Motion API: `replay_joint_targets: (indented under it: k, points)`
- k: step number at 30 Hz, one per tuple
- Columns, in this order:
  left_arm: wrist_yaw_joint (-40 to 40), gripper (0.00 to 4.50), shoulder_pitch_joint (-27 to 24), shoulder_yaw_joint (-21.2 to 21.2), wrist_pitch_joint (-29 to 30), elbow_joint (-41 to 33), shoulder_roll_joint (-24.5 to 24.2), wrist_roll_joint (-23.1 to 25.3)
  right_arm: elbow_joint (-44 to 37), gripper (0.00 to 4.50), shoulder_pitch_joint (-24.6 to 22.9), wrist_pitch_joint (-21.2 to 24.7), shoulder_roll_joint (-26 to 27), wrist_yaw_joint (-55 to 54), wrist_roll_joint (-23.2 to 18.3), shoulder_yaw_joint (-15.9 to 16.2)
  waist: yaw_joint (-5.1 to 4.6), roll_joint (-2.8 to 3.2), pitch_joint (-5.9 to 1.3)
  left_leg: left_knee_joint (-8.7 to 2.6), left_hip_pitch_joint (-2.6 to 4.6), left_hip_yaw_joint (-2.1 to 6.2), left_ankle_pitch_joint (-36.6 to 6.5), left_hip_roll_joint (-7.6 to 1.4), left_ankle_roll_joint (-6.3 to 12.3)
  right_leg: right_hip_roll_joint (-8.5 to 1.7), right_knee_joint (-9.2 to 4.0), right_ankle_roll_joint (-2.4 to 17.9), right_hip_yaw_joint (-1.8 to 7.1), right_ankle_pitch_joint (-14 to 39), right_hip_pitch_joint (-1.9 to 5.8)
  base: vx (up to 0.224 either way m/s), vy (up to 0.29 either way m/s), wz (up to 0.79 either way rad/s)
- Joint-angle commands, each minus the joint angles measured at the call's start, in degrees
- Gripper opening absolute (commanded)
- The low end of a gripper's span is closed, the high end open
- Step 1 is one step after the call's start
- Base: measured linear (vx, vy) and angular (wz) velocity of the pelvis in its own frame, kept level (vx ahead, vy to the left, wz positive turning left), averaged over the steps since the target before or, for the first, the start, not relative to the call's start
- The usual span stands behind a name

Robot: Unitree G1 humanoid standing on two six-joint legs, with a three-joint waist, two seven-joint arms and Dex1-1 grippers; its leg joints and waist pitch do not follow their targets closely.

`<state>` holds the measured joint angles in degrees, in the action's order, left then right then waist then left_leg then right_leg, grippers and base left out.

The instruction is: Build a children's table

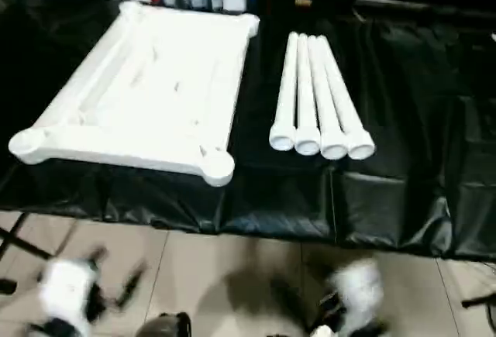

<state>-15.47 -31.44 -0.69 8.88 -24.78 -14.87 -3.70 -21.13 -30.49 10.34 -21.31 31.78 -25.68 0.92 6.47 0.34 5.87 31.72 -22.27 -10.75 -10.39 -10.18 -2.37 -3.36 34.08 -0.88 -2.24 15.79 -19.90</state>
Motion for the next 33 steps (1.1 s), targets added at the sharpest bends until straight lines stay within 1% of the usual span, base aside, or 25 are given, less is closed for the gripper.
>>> replay_joint_targets:
  k: [1,2,4,5,6,7,8,9,10,11,12,14,15,17,19,20,21,22,23,25,28,29,30,32,33]
  points:
    - [2.3,4.33,0.9,3.3,3.9,-5.9,0.3,-1.4,-7.1,4.47,-0.8,4.5,-2.0,0.7,-4.9,-1.3,0.45,-0.32,-2.05,-3.64,1.18,2.47,-11.5,-4.03,5.06,-4.51,-3.99,5.0,2.67,-5.0,0.78,0.0,0.0,0.0]
    - [3.1,4.33,2.2,4.7,5.0,-7.7,0.4,-2.4,-9.0,4.47,-0.6,5.8,-2.9,0.8,-6.0,-1.4,0.52,-0.44,-2.41,-3.48,1.29,2.4,-10.9,-3.8,4.69,-4.4,-4.01,5.0,2.55,-4.4,0.93,0.0,0.0,0.0]
    - [3.4,4.33,2.9,5.2,5.7,-8.5,0.4,-2.6,-9.7,4.47,-0.4,6.5,-3.1,0.7,-6.4,-1.2,0.51,-0.4,-2.53,-3.32,1.19,2.38,-10.4,-3.64,4.65,-4.34,-4.02,4.8,2.48,-4.0,0.82,0.0,0.0,0.0]
    - [4.3,4.33,4.8,6.0,7.6,-10.2,0.7,-3.1,-11.4,4.47,0.5,8.3,-3.3,0.2,-6.6,-0.8,0.66,-0.57,-3.19,-3.19,1.37,2.46,-10.0,-3.64,4.12,-4.32,-3.9,4.6,2.39,-3.5,0.93,0.0,0.0,0.0]
    - [4.4,4.33,4.9,6.0,7.7,-10.2,0.7,-3.1,-11.4,4.47,0.5,8.4,-3.3,0.1,-6.6,-0.8,0.65,-0.48,-3.41,-3.11,1.42,2.56,-9.2,-3.64,3.91,-4.24,-3.7,4.5,2.37,-4.5,1.0,0.0,0.0,0.0]
    - [4.8,4.33,5.9,6.2,8.4,-10.5,0.9,-3.2,-11.8,4.47,1.4,9.1,-3.0,-0.5,-6.4,-0.5,0.72,-0.59,-3.74,-2.95,1.41,2.62,-8.1,-3.62,3.84,-4.15,-3.48,4.6,2.28,-6.1,0.99,0.0,0.0,0.0]
    - [5.5,4.33,7.4,6.3,8.8,-10.6,1.3,-3.0,-11.5,4.47,3.2,9.9,-2.0,-2.4,-5.8,-0.5,0.69,-1.1,-4.04,-2.88,1.44,2.55,-8.1,-3.63,3.78,-4.14,-3.49,4.6,2.26,-6.2,1.12,0.0,0.0,0.0]
    - [6.5,4.33,9.4,6.1,9.1,-10.1,1.7,-1.9,-9.6,4.47,6.0,9.6,-0.1,-5.4,-3.7,-1.0,0.74,-0.66,-4.14,-2.99,1.56,2.63,-8.3,-3.58,2.99,-4.21,-3.4,4.9,2.22,-5.7,0.88,0.0,0.0,0.0]
    - [7.2,4.33,10.8,5.8,9.2,-9.5,2.3,-1.4,-8.0,4.47,7.8,9.4,1.1,-7.3,-2.7,-1.4,0.57,-1.03,-4.28,-2.96,1.54,2.56,-8.3,-3.56,2.6,-4.14,-3.36,5.1,2.19,-5.4,0.8,0.0,0.0,0.0]
    - [8.7,4.33,13.2,5.5,9.9,-8.1,3.2,-0.1,-5.6,4.47,10.8,10.1,2.7,-10.4,-1.9,-2.1,0.54,-0.86,-4.22,-3.22,1.57,2.63,-9.4,-3.52,1.39,-4.26,-3.34,5.5,2.2,-3.6,0.64,0.0,0.0,0.0]
    - [10.1,4.33,16.7,4.7,9.9,-5.6,3.4,2.2,-2.9,4.47,14.6,9.9,4.0,-13.6,0.1,-2.2,0.25,-1.17,-4.12,-3.34,1.69,2.54,-11.5,-3.56,0.07,-4.28,-3.53,5.5,2.35,-0.8,0.5,-0.065,0.005,-0.01]
    - [9.3,4.33,20.0,3.9,10.9,-3.0,2.9,2.0,-0.9,4.47,18.0,10.1,5.5,-17.8,2.1,-2.7,0.17,-1.12,-4.29,-3.39,2.01,2.48,-14.5,-3.38,-2.24,-4.45,-3.68,4.8,2.57,4.2,0.31,-0.074,0.007,0.0]
    - [8.9,4.33,21.9,4.0,10.5,-1.8,2.9,1.1,-0.1,4.47,19.7,10.7,6.6,-20.0,2.1,-3.3,0.11,-0.86,-4.6,-3.28,2.26,2.47,-14.9,-3.3,-3.22,-4.37,-3.66,4.3,2.68,4.6,0.15,-0.074,0.005,0.01]
    - [8.7,4.33,24.8,4.0,9.7,0.0,3.7,-0.3,1.0,4.47,21.6,11.0,7.3,-21.6,2.0,-4.3,-0.02,-0.89,-5.04,-3.18,2.26,2.48,-14.6,-3.27,-3.88,-4.26,-3.27,4.2,2.7,2.5,0.23,-0.055,0.004,0.0]
    - [8.9,4.33,27.7,3.4,9.1,2.1,4.6,-0.4,2.1,4.47,22.9,10.6,7.1,-21.8,2.8,-4.7,0.07,-0.99,-5.42,-2.82,2.09,2.44,-11.8,-3.25,-3.85,-4.13,-2.73,4.3,2.61,-3.1,0.51,0.0,0.0,0.0]
    - [8.8,4.33,32.6,2.6,8.4,7.0,4.8,0.8,4.1,4.47,25.4,10.5,7.5,-22.9,4.8,-4.7,0.11,-0.93,-5.39,-2.73,1.86,2.4,-10.9,-3.12,-3.63,-4.11,-2.61,4.2,2.6,-5.1,0.52,0.0,0.0,0.0]
    - [8.8,4.33,33.6,2.5,8.1,8.2,4.7,1.2,4.6,4.47,26.1,10.5,7.7,-23.1,5.0,-4.7,-0.06,-1.2,-5.49,-2.61,1.77,2.33,-10.5,-2.95,-3.43,-4.02,-2.56,4.1,2.58,-5.5,0.6,0.0,0.0,0.0]
    - [8.5,4.33,37.5,1.8,7.2,12.7,4.2,2.7,6.6,4.47,28.5,10.6,8.4,-24.1,5.7,-4.5,-0.1,-1.01,-5.82,-2.33,1.68,2.37,-8.9,-2.73,-3.26,-4.09,-2.29,4.1,2.56,-7.0,0.74,0.0,0.0,0.0]
    - [8.2,4.33,39.1,1.4,6.6,14.4,3.9,3.3,7.3,4.47,29.6,10.8,8.7,-24.8,6.2,-4.2,-0.14,-0.98,-5.81,-2.36,1.69,2.33,-9.5,-2.57,-3.38,-4.2,-2.34,4.3,2.54,-5.5,0.64,0.0,0.0,0.0]
    - [7.0,4.33,41.2,1.1,6.2,16.7,3.0,3.3,8.2,4.47,30.5,10.0,10.1,-24.5,6.1,-3.0,-0.11,-1.44,-5.64,-2.55,1.47,2.41,-10.8,-2.79,-3.27,-4.53,-2.48,4.7,2.6,-3.2,0.83,0.0,0.0,0.0]
    - [6.7,4.33,42.2,1.3,4.9,18.4,2.3,3.5,10.1,4.47,30.5,8.5,11.0,-24.7,7.9,-1.0,-0.26,-0.59,-6.15,-2.25,1.35,2.61,-9.1,-2.85,-2.78,-4.52,-1.91,6.4,2.44,-6.0,0.95,0.0,0.0,0.0]
    - [6.7,4.33,42.2,1.3,4.9,18.4,2.3,3.5,10.1,4.47,30.5,8.5,11.0,-24.7,7.9,-1.0,-0.29,-0.68,-6.17,-2.19,1.44,2.53,-8.8,-2.84,-2.64,-4.4,-1.94,6.7,2.42,-6.8,0.86,0.0,0.0,0.0]
    - [6.8,4.33,41.9,1.6,5.1,18.3,2.3,3.2,10.4,4.47,30.6,8.5,11.3,-25.2,8.3,-0.8,-0.09,0.65,-6.27,-2.04,1.45,2.67,-8.5,-2.76,-2.66,-4.46,-1.6,7.3,2.4,-8.4,0.84,0.0,0.0,0.0]
    - [7.0,4.33,40.7,1.9,6.5,17.4,2.8,2.5,9.8,4.47,31.6,9.6,11.7,-25.7,7.4,-1.7,-0.07,-0.19,-6.3,-1.84,1.22,2.25,-8.7,-2.61,-1.47,-4.76,-1.85,7.9,2.66,-9.9,1.11,0.0,0.0,0.0]
    - [6.9,4.33,40.6,1.8,6.5,17.5,3.1,2.3,10.0,4.47,32.0,10.0,11.5,-25.4,6.9,-2.0,0.23,-0.71,-6.22,-1.62,0.74,1.99,-8.2,-2.38,1.19,-5.71,-2.18,8.6,3.07,-9.1,1.47,0.0,0.0,0.0]
